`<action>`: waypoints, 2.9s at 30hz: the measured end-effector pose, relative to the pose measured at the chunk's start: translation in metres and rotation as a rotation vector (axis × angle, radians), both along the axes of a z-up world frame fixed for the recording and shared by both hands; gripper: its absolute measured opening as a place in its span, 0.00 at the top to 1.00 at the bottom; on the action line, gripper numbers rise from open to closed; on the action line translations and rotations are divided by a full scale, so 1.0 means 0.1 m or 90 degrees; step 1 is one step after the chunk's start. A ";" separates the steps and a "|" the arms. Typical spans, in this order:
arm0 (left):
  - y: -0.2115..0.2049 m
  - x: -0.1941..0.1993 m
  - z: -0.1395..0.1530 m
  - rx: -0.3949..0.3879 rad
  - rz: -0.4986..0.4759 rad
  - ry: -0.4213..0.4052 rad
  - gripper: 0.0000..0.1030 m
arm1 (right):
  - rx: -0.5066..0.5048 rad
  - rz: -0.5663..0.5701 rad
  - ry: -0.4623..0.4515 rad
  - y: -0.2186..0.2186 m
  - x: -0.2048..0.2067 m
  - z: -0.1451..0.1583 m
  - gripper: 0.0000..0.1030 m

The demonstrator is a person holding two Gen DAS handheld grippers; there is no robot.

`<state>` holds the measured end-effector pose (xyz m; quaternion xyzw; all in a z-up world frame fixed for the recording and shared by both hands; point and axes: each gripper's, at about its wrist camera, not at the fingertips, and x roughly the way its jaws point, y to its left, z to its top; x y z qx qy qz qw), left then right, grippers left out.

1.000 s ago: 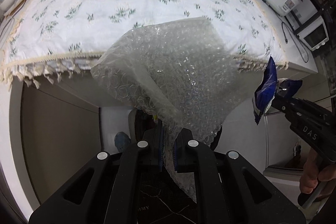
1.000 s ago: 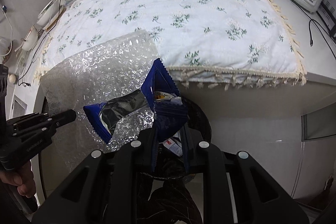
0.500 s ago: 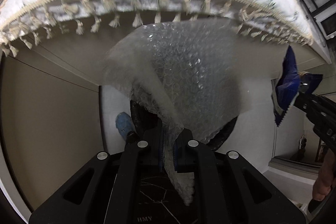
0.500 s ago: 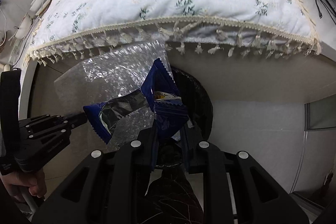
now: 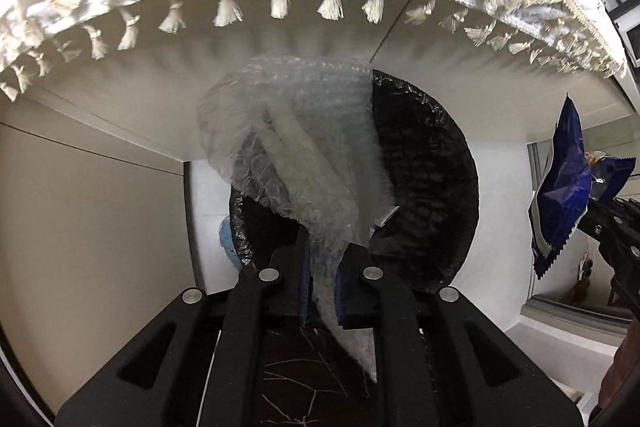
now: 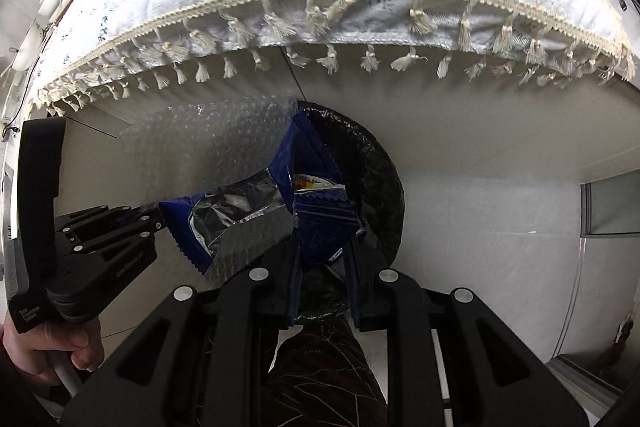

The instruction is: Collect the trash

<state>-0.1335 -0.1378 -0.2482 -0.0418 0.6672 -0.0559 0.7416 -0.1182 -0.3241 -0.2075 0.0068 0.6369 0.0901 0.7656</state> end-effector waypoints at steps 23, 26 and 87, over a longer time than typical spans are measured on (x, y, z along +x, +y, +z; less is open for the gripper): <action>0.11 0.05 0.27 0.006 0.055 -0.075 0.15 | 0.005 0.018 0.018 0.16 0.06 -0.22 0.83; 0.16 0.04 0.35 0.011 0.060 -0.086 0.11 | 0.005 0.025 0.020 0.22 0.05 -0.27 0.83; 0.29 0.00 1.47 0.002 0.091 -0.133 0.06 | 0.009 -0.029 -0.105 0.08 0.01 1.17 0.08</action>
